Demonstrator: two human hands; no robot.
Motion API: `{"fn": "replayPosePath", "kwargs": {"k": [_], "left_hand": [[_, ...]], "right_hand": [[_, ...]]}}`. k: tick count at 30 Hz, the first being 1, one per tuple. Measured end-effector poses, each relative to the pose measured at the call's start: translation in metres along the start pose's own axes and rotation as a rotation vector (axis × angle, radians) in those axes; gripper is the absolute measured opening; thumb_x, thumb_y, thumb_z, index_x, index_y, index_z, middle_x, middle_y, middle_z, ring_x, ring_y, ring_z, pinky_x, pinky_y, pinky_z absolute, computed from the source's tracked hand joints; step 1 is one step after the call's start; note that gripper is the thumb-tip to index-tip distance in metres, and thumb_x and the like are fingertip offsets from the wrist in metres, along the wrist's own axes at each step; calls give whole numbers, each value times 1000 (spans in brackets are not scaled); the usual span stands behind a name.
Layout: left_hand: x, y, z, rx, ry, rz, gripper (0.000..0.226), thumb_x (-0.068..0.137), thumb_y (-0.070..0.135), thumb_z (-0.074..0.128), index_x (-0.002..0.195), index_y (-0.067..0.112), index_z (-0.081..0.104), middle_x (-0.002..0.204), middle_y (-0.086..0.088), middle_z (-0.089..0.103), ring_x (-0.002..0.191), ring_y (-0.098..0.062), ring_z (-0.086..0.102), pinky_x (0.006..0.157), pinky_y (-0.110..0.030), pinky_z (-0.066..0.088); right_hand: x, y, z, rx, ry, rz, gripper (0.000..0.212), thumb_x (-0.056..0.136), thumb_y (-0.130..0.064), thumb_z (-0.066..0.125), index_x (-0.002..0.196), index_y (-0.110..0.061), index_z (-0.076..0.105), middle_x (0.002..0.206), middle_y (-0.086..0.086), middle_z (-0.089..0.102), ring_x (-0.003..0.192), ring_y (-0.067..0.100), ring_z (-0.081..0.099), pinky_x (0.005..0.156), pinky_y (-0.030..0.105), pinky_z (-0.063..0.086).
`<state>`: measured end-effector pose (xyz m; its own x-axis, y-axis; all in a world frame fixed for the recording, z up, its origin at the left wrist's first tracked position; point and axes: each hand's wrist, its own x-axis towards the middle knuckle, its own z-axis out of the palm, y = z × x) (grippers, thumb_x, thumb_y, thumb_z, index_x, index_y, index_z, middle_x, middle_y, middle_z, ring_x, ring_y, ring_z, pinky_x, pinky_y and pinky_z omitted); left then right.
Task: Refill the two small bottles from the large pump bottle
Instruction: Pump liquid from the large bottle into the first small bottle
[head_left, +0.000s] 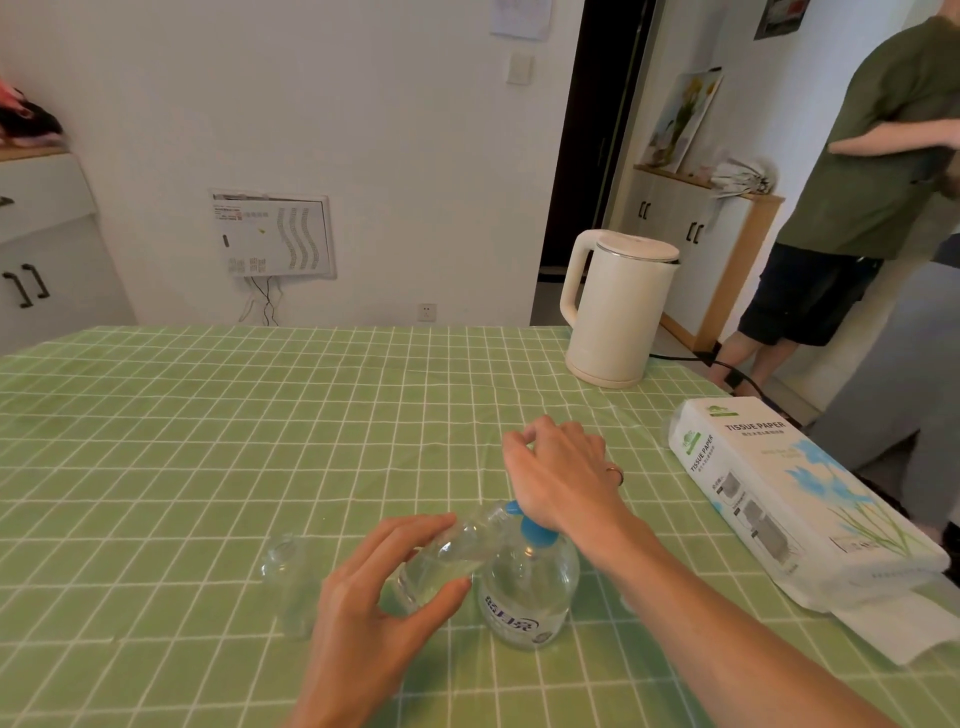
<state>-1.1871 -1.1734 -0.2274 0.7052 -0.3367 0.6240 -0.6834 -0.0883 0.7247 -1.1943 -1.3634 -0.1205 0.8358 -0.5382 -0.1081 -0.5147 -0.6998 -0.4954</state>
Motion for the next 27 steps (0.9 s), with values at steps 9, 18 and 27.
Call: {"fn": "replayPosePath", "kwargs": {"k": [9,18,27], "left_hand": [[-1,0,0,2,3,0,46,79,40,81,122,28,73,114,18,74,104,-8,72,87,-18,55],[0,2,-1,4,-9,3,46,79,41,79,122,27,72,116,20,74,106,-3,71,89,-13,54],[0,4,-1,2,-16,4,45,79,41,80,122,30,73,117,22,73,106,-3,71,89,-13,54]], "right_hand": [[0,-2,-7,-31,41,-38,46,108,-48,32,137,-22,56,146,8,50,142,31,38,120,60,30],[0,-1,-1,-5,-5,1,47,108,-45,32,139,-20,59,145,9,52,143,33,38,120,62,31],[-1,-1,-5,-26,47,-44,46,108,-47,31,137,-22,57,145,8,51,142,31,37,120,60,30]]}}
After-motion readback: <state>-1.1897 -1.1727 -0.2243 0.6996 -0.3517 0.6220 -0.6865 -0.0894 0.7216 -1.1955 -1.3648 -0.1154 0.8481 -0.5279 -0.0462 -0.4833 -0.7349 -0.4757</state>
